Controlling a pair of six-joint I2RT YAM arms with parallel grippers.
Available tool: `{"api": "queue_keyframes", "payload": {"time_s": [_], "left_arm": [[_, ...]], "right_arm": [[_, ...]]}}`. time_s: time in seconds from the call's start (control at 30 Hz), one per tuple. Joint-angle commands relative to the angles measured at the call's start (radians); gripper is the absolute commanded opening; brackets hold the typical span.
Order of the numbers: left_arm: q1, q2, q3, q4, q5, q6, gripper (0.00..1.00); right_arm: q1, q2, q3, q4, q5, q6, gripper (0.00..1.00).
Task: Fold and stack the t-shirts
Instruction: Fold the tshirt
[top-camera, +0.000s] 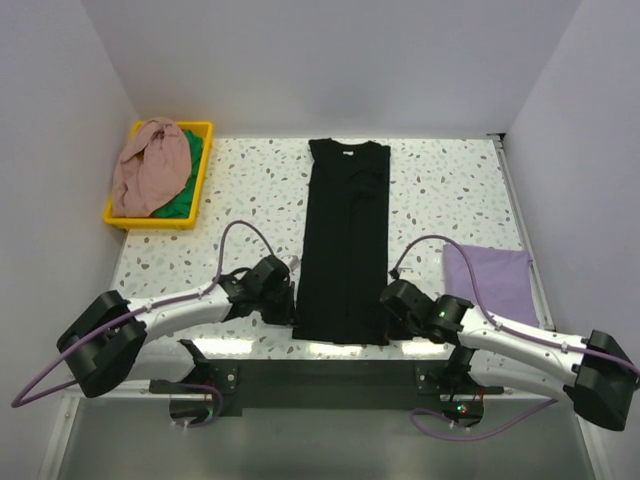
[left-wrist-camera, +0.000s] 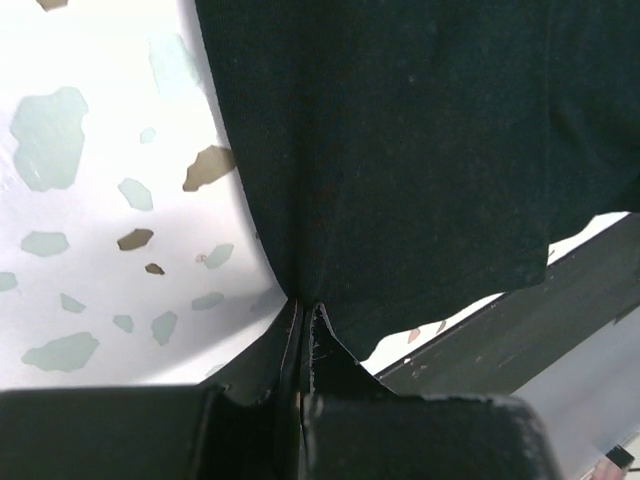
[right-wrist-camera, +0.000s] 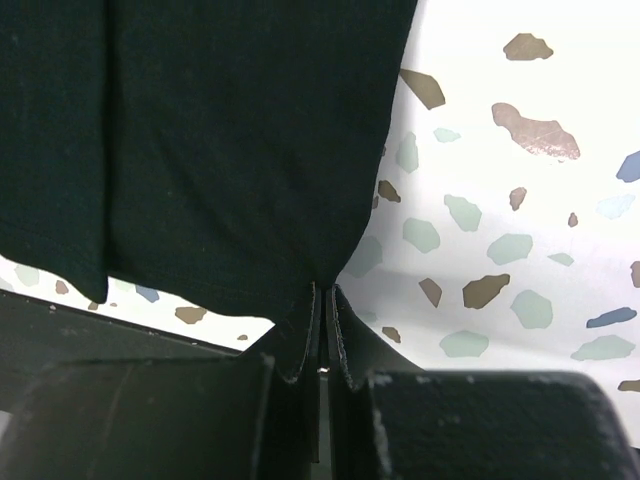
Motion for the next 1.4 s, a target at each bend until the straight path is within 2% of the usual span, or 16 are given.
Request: {"api": "queue_keyframes", "payload": {"time_s": [0.0,0.07,0.13,0.17,0.23,0.27,0.3,0.37,0.4,0.5,0.73,0.8,1.1,1.37], "left_arm": [[0.003,-0.039,-0.039,0.016,0.029,-0.023,0.0],[0.001,-0.039,-0.051,0.03,0.04,-0.021,0.0],[0.003,-0.041,-0.058,0.022,0.04,-0.02,0.0],[0.003,-0.044,-0.058,0.021,0.04,-0.021,0.12],[0.003,-0.053,-0.048,0.009,0.04,-0.023,0.26],[0.003,-0.073,-0.042,-0.01,0.033,-0.024,0.38],[0.003,-0.085,-0.027,-0.022,0.025,-0.026,0.44],[0.003,-0.117,-0.009,-0.066,-0.009,-0.029,0.51],[0.003,-0.124,0.007,-0.08,-0.019,-0.035,0.53],[0.003,-0.141,0.005,-0.108,-0.04,-0.055,0.54],[0.003,-0.138,-0.058,-0.025,-0.001,-0.083,0.47],[0.001,-0.135,-0.071,-0.008,0.006,-0.092,0.45],[0.003,-0.095,-0.14,0.087,0.042,-0.122,0.41],[-0.002,-0.096,-0.199,0.11,0.071,-0.144,0.34]], "right_arm": [[0.003,-0.008,-0.014,-0.043,0.018,0.017,0.0],[0.003,-0.003,-0.023,-0.028,0.007,0.019,0.02],[0.003,0.001,-0.031,-0.015,-0.011,0.02,0.11],[0.003,0.001,-0.036,-0.015,-0.016,0.022,0.16],[0.004,-0.014,-0.042,-0.014,-0.028,0.037,0.31],[0.003,-0.02,-0.045,-0.017,-0.031,0.046,0.36],[0.004,-0.035,-0.045,-0.021,-0.031,0.06,0.42],[0.004,-0.052,-0.04,-0.046,-0.033,0.074,0.49],[0.004,-0.068,-0.04,-0.063,-0.028,0.091,0.57],[0.003,-0.097,-0.034,-0.092,-0.015,0.126,0.67],[0.003,-0.152,-0.071,-0.051,-0.07,0.181,0.62],[0.004,-0.134,-0.08,-0.041,-0.085,0.195,0.56],[0.003,-0.054,-0.157,0.07,-0.159,0.247,0.51],[0.003,-0.072,-0.181,0.052,-0.165,0.28,0.46]]}}
